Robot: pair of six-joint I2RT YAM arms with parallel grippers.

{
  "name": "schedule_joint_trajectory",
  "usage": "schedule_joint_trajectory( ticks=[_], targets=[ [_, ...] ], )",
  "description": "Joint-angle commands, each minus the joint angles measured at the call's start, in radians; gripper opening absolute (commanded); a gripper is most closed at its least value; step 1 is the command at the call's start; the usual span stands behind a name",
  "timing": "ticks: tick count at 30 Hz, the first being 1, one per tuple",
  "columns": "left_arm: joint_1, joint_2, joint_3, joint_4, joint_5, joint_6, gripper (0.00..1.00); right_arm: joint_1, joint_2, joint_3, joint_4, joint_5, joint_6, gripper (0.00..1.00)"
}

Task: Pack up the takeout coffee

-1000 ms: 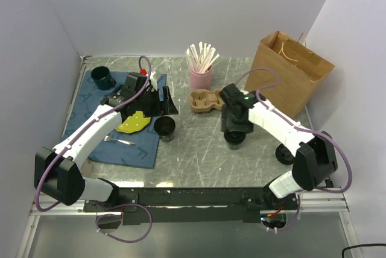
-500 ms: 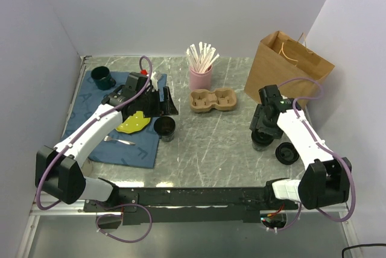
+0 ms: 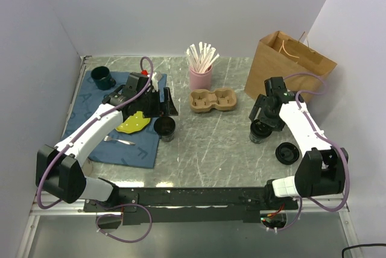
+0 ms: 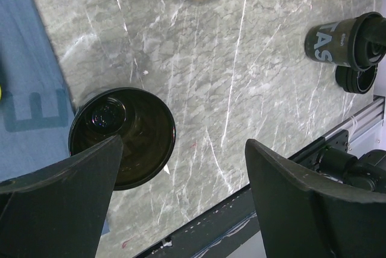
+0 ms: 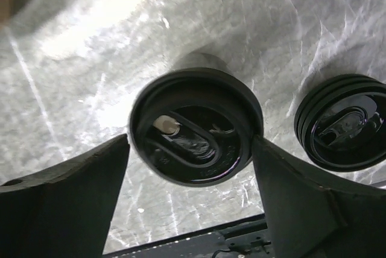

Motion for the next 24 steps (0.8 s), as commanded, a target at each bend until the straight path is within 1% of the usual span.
schedule_joint_trajectory(
  ticks=[1,6,9,10,12,14,16,17,18,20,21,23,24],
  targets=[
    [-0.002,-0.003,0.046,-0.001,-0.013,0.015,0.89,-0.006,-0.023,0.115,-0.037,0.003,0.001,0.92],
    [-0.002,0.0,0.063,-0.004,-0.015,0.021,0.89,-0.006,-0.044,0.167,-0.076,-0.051,0.001,0.91],
    [-0.002,0.0,0.069,-0.003,-0.006,0.026,0.89,-0.006,-0.066,0.216,-0.074,-0.109,-0.053,0.89],
    [-0.002,-0.001,0.07,-0.004,-0.007,0.026,0.89,-0.003,-0.072,0.233,-0.054,-0.144,-0.098,0.87],
    [-0.002,-0.009,0.067,0.0,-0.024,0.029,0.89,0.003,-0.09,0.302,-0.025,-0.152,-0.149,0.86],
    [-0.002,-0.02,0.067,0.008,-0.036,0.037,0.89,0.006,-0.107,0.339,0.07,-0.206,-0.241,0.87],
    [-0.002,-0.02,0.081,-0.01,-0.045,0.053,0.9,0.006,-0.092,0.442,0.095,-0.226,-0.322,0.86],
    [-0.002,-0.018,0.081,-0.014,-0.044,0.057,0.89,0.006,-0.051,0.492,0.063,-0.191,-0.333,0.84],
    [-0.002,-0.018,0.078,-0.018,-0.042,0.058,0.89,0.004,-0.028,0.591,0.047,-0.171,-0.397,0.83],
    [-0.002,-0.026,0.052,-0.007,-0.021,0.055,0.89,0.004,0.049,0.698,-0.018,-0.129,-0.46,0.83],
    [-0.002,-0.035,0.043,-0.003,-0.013,0.052,0.89,0.004,0.077,0.806,-0.045,-0.093,-0.523,0.84],
    [-0.002,-0.049,0.02,0.009,-0.002,0.05,0.89,-0.002,0.148,0.905,-0.095,-0.076,-0.579,0.86],
    [-0.002,-0.053,0.014,0.013,-0.004,0.049,0.89,-0.005,0.172,0.995,-0.109,-0.06,-0.618,0.88]
  ],
)
